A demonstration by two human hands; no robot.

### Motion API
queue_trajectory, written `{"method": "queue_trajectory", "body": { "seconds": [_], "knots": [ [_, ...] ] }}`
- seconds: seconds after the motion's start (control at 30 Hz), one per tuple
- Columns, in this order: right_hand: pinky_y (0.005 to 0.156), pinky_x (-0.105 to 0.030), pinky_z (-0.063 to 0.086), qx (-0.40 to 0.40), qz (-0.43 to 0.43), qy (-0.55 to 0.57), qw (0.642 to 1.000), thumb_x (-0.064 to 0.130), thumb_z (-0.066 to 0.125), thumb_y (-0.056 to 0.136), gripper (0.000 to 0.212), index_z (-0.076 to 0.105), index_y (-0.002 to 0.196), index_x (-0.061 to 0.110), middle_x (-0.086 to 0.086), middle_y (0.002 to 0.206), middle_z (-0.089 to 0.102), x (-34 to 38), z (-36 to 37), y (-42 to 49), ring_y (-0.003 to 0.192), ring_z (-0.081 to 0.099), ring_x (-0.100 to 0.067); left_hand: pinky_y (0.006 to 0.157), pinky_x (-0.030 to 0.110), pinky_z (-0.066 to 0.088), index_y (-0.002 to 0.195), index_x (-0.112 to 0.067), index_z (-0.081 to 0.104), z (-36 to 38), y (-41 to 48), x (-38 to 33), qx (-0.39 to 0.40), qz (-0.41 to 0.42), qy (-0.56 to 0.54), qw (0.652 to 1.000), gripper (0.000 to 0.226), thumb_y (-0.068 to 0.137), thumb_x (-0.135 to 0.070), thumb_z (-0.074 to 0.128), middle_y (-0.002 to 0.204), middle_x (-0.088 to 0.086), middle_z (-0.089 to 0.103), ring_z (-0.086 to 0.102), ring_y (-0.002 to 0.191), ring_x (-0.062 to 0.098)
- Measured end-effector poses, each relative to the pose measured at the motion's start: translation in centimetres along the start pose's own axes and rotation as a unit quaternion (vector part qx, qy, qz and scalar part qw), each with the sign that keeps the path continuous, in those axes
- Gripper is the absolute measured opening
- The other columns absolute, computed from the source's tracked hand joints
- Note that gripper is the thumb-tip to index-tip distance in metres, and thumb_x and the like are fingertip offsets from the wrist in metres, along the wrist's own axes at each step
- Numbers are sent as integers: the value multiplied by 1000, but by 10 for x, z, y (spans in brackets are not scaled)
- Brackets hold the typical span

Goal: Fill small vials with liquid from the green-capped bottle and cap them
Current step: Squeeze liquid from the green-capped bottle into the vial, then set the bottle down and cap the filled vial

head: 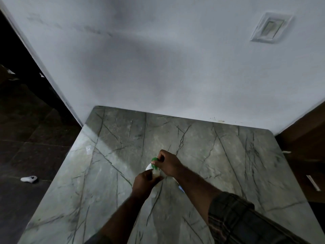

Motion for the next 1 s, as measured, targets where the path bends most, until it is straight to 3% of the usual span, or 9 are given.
{"method": "queue_trajectory", "body": {
  "seconds": [0.1, 0.2, 0.47, 0.6, 0.73, 0.87, 1.0],
  "knots": [
    [67, -30, 42, 4, -4, 0, 1000, 38, 72, 84, 29, 51, 82, 19, 2, 76, 58, -1, 2, -2, 72, 52, -15, 52, 15, 42, 86, -20, 74, 3, -1, 1, 6, 3, 7, 1000, 25, 80, -44, 76, 68, -4, 68, 61, 60, 7],
    [70, -33, 46, 1, -9, -10, 1000, 38, 71, 84, 29, 54, 87, 15, -6, 83, 63, 0, 2, -4, 74, 54, -17, 63, 37, 51, 88, -16, 74, 3, -2, 1, 0, 5, 4, 1000, 26, 79, -41, 77, 75, 6, 72, 67, 69, 22],
    [68, -30, 42, -4, -8, -1, 1000, 40, 70, 85, 32, 55, 88, 12, -2, 80, 59, 1, 0, -2, 73, 52, -16, 51, 16, 34, 69, -34, 63, -1, 1, -3, -8, 26, -7, 1000, 20, 78, -42, 78, 55, -13, 53, 46, 49, -1],
    [65, -28, 38, -12, -7, 5, 1000, 41, 69, 87, 32, 50, 84, 15, -2, 78, 57, -5, 5, -5, 72, 50, -16, 53, 16, 38, 84, -23, 72, 4, 2, 8, 3, 10, -9, 1000, 24, 78, -46, 77, 62, -11, 60, 52, 54, 2],
    [68, -28, 42, 0, 4, 9, 1000, 43, 70, 85, 32, 54, 86, 15, -1, 80, 60, -1, 3, -4, 74, 54, -15, 54, 21, 41, 86, -22, 73, 3, 1, 7, -2, 8, -16, 1000, 27, 79, -48, 75, 66, -6, 65, 56, 56, 6],
    [67, -26, 43, 3, 26, 51, 998, 50, 70, 85, 37, 59, 87, 15, 2, 79, 61, -8, 1, -6, 74, 55, -13, 52, 13, 38, 87, -25, 74, 2, 0, 1, -3, 10, -22, 1000, 23, 79, -47, 76, 65, -9, 65, 54, 55, 0],
    [69, -30, 45, -24, 79, 109, 991, 63, 57, 88, 43, 56, 77, 21, 0, 80, 66, -24, -5, -16, 74, 59, -15, 60, 21, 48, 90, -28, 75, 2, -3, 3, -6, 0, -42, 999, 23, 77, -48, 77, 75, -6, 73, 66, 66, 7]
  ]
}}
Point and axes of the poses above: each hand's wrist, its own y-axis towards the middle knuckle, its own z-axis out of the palm, x = y × z, the point moved 8 cm from there along y, towards the middle knuckle
